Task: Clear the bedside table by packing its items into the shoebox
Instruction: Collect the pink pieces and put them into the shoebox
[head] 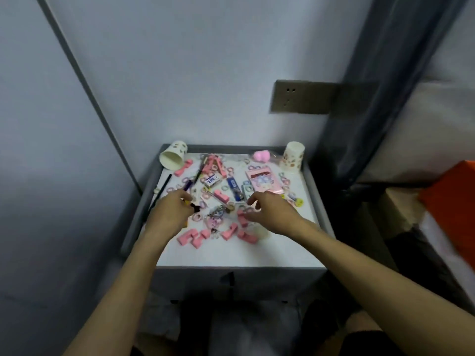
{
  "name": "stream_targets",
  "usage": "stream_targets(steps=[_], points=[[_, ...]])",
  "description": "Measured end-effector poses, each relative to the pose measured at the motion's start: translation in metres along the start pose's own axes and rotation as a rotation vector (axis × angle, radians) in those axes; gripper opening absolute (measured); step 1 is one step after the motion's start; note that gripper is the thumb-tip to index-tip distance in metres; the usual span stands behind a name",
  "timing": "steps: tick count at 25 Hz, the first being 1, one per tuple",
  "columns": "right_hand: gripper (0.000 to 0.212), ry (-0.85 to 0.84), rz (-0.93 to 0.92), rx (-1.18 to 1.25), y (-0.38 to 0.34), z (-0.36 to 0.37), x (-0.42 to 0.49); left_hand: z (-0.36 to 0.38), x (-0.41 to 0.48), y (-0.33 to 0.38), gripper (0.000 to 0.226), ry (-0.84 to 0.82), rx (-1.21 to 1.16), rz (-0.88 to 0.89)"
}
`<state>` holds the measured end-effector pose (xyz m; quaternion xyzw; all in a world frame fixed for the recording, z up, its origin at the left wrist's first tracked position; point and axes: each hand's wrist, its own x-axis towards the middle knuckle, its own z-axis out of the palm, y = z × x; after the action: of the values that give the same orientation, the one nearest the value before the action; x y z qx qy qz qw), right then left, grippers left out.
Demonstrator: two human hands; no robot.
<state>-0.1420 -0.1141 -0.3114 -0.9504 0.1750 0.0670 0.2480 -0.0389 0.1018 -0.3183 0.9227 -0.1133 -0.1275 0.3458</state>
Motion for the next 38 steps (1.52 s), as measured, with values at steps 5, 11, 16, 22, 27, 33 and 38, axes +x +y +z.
stream_targets(steps=[5,11,16,22,27,33,38], points=[[0.068,-0.031,-0.054,-0.207,0.004,0.047,0.038,0.013,0.027,-0.035,0.026,0.044,0.215,0.005],[0.024,0.053,-0.094,0.016,0.016,0.061,0.049,0.017,0.022,-0.037,0.018,0.075,0.286,0.091],[0.031,0.078,-0.162,-0.023,0.005,0.063,0.042,0.001,0.016,-0.044,0.017,0.106,0.234,0.003],[0.028,0.107,-0.207,-0.066,-0.008,0.063,0.046,-0.001,0.012,-0.046,0.018,0.106,0.164,0.0],[0.028,0.111,-0.206,-0.058,-0.009,0.064,0.047,0.009,0.013,-0.034,0.025,-0.109,0.249,0.157],[0.025,0.201,-0.212,-0.033,-0.015,0.064,0.046,0.003,0.016,-0.04,0.009,-0.009,0.277,0.071],[0.021,0.224,-0.262,0.06,-0.024,0.064,0.044,-0.01,0.015,-0.049,0.024,0.057,0.257,-0.025]])
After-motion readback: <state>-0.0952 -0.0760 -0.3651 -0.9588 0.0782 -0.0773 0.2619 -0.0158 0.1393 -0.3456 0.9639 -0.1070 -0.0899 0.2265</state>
